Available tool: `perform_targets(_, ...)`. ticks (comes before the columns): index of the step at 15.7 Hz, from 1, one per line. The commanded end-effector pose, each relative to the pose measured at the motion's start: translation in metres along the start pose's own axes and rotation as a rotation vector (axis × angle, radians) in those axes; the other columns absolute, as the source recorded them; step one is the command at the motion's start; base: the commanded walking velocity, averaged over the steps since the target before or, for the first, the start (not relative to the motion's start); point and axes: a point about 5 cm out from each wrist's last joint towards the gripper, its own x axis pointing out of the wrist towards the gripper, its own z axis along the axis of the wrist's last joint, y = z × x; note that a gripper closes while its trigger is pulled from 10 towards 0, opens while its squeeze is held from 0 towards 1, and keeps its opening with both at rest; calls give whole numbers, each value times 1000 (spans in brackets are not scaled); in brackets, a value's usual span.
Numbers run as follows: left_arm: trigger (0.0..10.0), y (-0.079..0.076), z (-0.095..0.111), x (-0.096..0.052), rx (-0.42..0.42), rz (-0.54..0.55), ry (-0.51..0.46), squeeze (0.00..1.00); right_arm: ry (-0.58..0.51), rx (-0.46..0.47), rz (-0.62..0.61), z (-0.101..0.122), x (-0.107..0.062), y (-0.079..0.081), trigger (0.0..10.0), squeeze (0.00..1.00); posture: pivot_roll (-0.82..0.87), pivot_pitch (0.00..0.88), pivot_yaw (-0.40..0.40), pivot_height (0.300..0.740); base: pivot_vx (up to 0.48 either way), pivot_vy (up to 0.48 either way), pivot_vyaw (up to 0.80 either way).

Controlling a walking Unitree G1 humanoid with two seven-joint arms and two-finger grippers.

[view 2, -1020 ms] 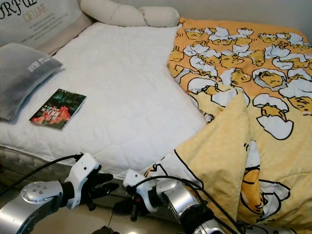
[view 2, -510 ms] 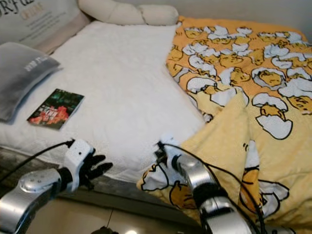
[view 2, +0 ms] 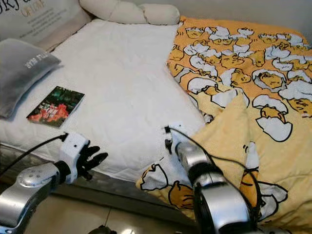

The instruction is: Clean up the room

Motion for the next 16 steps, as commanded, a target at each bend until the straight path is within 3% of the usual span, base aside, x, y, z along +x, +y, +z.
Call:
perform_targets(1, 10000, 1, 4, -5, -2, 6, -16, 1000, -3, -2, -51, 10, 0, -3, 10000, 1000, 160, 0, -34, 740, 0, 0, 0)
perform_targets(3, 10000, -3, 6, -9, 17, -8, -13, 1000, 24, -7, -106, 19, -1, -5, 10000, 1000, 178, 0, -45, 740, 0, 0, 0)
perform_targets(4, 10000, -3, 5, -13, 21, -7, -8, 1000, 50, 6, -99, 20, -1, -3, 10000, 0, 182, 0, -47, 740, 0, 0, 0)
perform_targets(5, 10000, -3, 4, -17, 25, 0, 3, 1000, 99, -15, -118, 16, -2, -3, 10000, 0, 191, 0, -52, 740, 0, 0, 0)
perform_targets(7, 10000, -5, 2, -23, 24, 5, 17, 1000, 158, 46, -149, 6, -2, -5, 10000, 0, 202, 0, -58, 740, 0, 0, 0)
perform_targets(8, 10000, -6, 2, -26, 24, 6, 24, 925, 184, 46, -188, -1, -3, -8, 10000, 0, 204, 0, -60, 740, 0, 0, 0)
perform_targets(9, 10000, -8, 1, -29, 22, 6, 28, 576, 198, 54, -211, -4, -3, -11, 10000, 0, 204, 0, -64, 740, 0, 0, 0)
perform_targets(10, 10000, -9, 1, -30, 19, 5, 31, 525, 211, 60, -228, -8, -3, -12, 10000, 0, 204, 0, -65, 740, 0, 0, 0)
perform_targets(11, 10000, -12, 0, -31, 14, 3, 39, 353, 253, 72, -258, -20, -4, -14, 10000, 0, 203, 0, -69, 740, 0, 0, 0)
perform_targets(13, 10000, -14, 0, -32, 12, 1, 42, 298, 287, 111, -262, -31, -5, -15, 10000, 0, 213, 4, -72, 740, 0, 0, 0)
perform_targets(14, 10000, -16, 2, -32, 12, 0, 42, 251, 316, 214, -256, -44, -5, -15, 8118, 0, 226, 23, -70, 740, 0, 0, 0)
perform_targets(15, 10000, -16, 3, -34, 12, 1, 41, 153, 319, 262, -241, -47, -5, -14, 8196, 0, 237, 38, -67, 740, 0, 0, 0)
perform_targets(16, 10000, -17, 3, -34, 12, 1, 40, 153, 317, 289, -230, -48, -5, -13, 8196, 0, 237, 38, -67, 740, 0, 0, 0)
